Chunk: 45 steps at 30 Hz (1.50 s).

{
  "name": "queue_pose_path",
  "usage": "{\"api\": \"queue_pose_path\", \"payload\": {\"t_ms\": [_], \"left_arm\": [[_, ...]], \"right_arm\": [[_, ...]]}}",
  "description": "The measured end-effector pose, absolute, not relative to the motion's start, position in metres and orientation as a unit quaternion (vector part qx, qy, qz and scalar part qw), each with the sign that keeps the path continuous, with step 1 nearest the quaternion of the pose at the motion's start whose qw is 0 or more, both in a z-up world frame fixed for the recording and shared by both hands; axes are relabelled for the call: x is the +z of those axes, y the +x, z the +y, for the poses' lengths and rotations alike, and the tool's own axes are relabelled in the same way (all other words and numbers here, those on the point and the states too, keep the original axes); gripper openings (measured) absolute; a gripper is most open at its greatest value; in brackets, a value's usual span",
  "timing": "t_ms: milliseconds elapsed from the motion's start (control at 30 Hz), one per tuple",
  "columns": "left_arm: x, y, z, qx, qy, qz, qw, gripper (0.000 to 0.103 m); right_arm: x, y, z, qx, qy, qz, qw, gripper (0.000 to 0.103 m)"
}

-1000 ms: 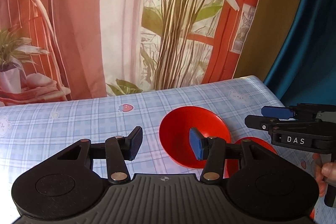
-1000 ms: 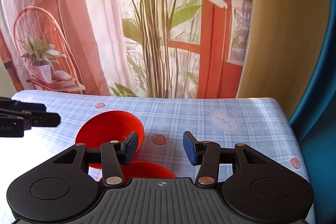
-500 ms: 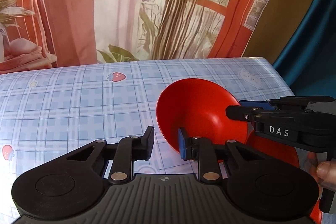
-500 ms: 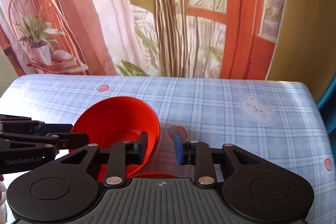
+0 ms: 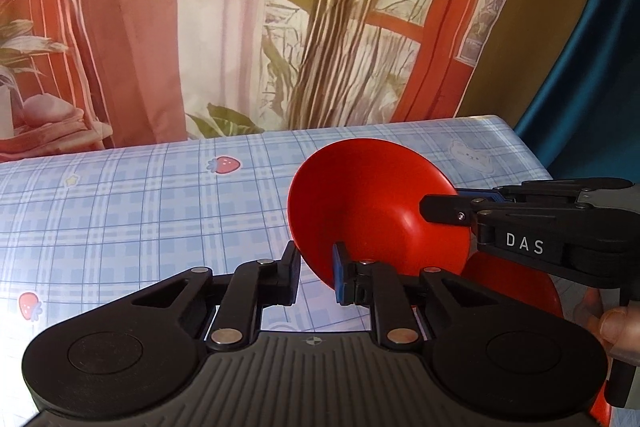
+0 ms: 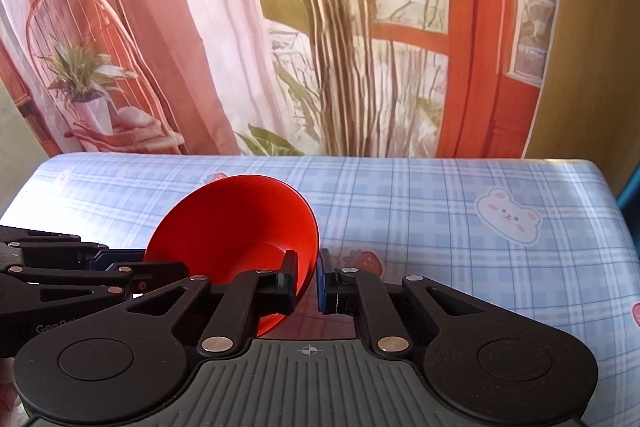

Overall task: Organize plates and bowls
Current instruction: 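Lift the red bowl with the left tool and tilt it up, then carry the red bowl with the left tool toward the other red bowl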

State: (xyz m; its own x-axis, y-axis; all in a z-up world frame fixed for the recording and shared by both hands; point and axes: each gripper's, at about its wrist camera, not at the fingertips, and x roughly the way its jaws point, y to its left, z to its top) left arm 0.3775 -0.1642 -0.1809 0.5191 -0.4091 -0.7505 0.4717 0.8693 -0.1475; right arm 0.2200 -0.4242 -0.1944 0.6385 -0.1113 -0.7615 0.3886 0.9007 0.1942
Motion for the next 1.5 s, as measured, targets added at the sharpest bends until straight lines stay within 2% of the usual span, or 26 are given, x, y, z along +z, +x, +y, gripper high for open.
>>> {"api": "queue_pose_path", "payload": {"t_ms": [600,1067,1500], "left_arm": [[-0.117,0.311,-0.177,-0.272,0.067,0.366,0.887,0.018],[-0.116,0.275,-0.19,-0.3,0.079,0.373,0.875,0.019],[-0.127,0.273,-0.197,-0.309,0.092,0.394,0.86,0.019]], "right_arm": [[-0.135,0.159,-0.416,-0.153,0.163,0.35,0.91,0.009],[-0.128,0.103,-0.417,-0.171,0.164,0.348,0.907,0.009],[-0.141,0.084,-0.42,-0.176,0.173,0.358,0.901,0.009]]}}
